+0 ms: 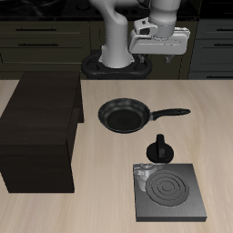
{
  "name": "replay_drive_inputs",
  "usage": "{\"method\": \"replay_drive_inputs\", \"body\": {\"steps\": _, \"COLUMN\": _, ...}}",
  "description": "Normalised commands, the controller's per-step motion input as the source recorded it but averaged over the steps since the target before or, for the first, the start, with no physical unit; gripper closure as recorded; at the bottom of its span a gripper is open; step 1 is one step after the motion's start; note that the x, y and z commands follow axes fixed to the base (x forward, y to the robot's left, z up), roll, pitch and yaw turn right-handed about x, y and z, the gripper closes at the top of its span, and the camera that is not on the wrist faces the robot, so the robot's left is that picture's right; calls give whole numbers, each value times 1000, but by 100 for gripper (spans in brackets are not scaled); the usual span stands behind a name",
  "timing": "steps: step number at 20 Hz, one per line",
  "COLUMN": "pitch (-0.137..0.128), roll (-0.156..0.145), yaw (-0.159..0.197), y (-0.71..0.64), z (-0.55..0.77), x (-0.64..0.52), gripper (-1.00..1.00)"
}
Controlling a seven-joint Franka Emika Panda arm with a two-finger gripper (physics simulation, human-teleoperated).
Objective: Place the frypan on top of the shelf
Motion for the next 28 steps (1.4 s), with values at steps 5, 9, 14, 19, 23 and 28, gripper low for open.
{"method": "replay_drive_inputs", "body": {"steps": 5, "pitch": 32, "roll": 9, "yaw": -10, "y": 139, "z": -211, "x": 113, "gripper": -100}}
{"method": "replay_drive_inputs", "body": {"steps": 9, "pitch": 23, "roll": -25, "yaw": 13, "y": 191, "z": -357, "x": 116, "gripper": -100}}
{"method": "replay_drive_inputs", "body": {"steps": 14, "pitch": 21, "roll": -9, "yaw": -3, "y": 30, "z": -227, "x": 33, "gripper": -100}}
{"method": "replay_drive_inputs", "body": {"steps": 19, "pitch": -32, "roll": -6, "yaw": 26, "y": -10, "z": -255, "x": -122, "gripper": -100}}
{"method": "replay_drive_inputs", "body": {"steps": 23, "pitch": -34, "roll": -39, "yaw": 27, "y": -163, "z": -290, "x": -151, "gripper": -100}}
{"method": "replay_drive_inputs", "body": {"steps": 28, "pitch": 29, "roll": -38, "yaw": 24, "y": -162, "z": -272, "x": 107, "gripper": -100}}
